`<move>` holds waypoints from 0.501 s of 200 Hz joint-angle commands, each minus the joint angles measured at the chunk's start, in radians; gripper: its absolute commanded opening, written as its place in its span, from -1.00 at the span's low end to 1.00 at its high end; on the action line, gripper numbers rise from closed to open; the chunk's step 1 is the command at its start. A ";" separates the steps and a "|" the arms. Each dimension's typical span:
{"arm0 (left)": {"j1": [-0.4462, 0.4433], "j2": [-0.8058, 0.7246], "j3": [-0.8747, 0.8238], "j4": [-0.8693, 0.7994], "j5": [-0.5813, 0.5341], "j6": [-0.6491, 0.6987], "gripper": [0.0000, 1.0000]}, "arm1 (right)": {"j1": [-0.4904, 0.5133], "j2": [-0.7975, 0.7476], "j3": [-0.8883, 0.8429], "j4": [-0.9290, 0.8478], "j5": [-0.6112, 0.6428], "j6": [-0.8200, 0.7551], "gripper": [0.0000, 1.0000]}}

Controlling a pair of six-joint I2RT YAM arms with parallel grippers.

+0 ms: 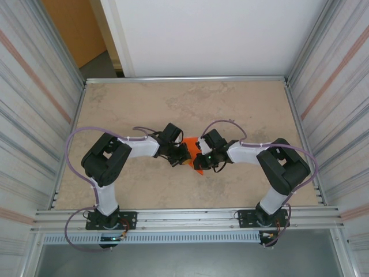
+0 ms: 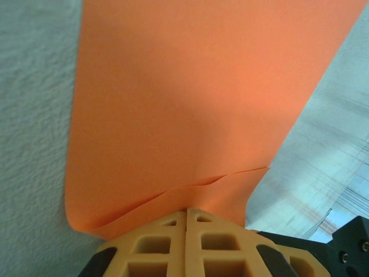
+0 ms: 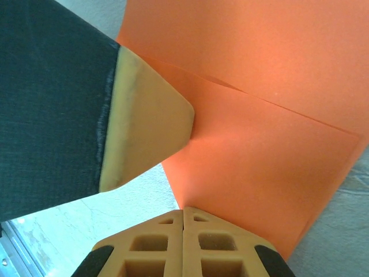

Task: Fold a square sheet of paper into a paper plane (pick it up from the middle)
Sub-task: Third fold the triangle at the center of the table.

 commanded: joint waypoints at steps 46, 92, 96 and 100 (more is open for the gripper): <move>0.015 0.068 -0.048 -0.153 -0.091 0.017 -0.96 | -0.005 0.014 -0.007 -0.106 0.028 -0.058 -0.97; 0.022 0.075 -0.062 -0.160 -0.099 0.022 -0.96 | -0.004 -0.068 -0.058 -0.167 -0.020 -0.054 -0.97; 0.022 0.074 -0.063 -0.160 -0.099 0.022 -0.96 | -0.005 -0.077 -0.063 -0.171 -0.018 -0.048 -0.97; 0.022 0.073 -0.065 -0.159 -0.099 0.021 -0.96 | -0.004 -0.085 -0.070 -0.177 -0.017 -0.044 -0.97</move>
